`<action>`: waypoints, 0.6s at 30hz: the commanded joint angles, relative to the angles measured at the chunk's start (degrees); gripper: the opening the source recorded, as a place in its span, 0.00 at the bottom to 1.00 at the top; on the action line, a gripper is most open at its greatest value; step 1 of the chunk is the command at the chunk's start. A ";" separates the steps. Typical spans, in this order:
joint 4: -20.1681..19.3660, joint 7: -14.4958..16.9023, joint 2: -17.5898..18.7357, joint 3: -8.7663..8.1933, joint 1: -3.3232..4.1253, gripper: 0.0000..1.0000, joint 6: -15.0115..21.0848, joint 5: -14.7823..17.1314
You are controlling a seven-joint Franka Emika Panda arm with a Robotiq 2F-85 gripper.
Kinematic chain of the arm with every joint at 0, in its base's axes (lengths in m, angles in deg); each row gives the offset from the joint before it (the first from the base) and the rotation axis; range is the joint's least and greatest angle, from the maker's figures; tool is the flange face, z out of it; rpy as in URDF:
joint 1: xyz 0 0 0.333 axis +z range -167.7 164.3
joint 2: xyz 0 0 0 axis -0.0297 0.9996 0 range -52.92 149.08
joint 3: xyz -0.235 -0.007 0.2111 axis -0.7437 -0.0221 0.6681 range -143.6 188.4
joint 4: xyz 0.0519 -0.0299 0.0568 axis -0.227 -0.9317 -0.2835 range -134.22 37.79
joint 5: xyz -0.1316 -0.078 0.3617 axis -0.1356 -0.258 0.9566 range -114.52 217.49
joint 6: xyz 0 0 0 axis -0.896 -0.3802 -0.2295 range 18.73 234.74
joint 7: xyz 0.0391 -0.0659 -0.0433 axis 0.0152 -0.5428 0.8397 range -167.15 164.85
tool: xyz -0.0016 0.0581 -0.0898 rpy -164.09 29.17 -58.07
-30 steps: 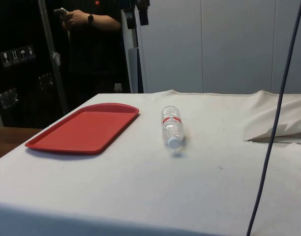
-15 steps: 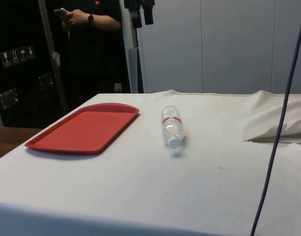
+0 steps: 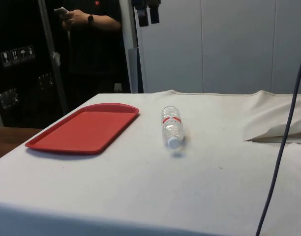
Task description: Place the bottle upright on the tray.
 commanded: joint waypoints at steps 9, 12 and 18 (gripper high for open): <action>-3.04 -0.34 -3.15 0.57 0.00 1.00 1.38 -1.32; -3.67 -0.34 -3.84 0.74 0.00 1.00 1.55 -1.55; -5.04 -0.11 -5.39 1.03 0.06 1.00 1.89 -1.83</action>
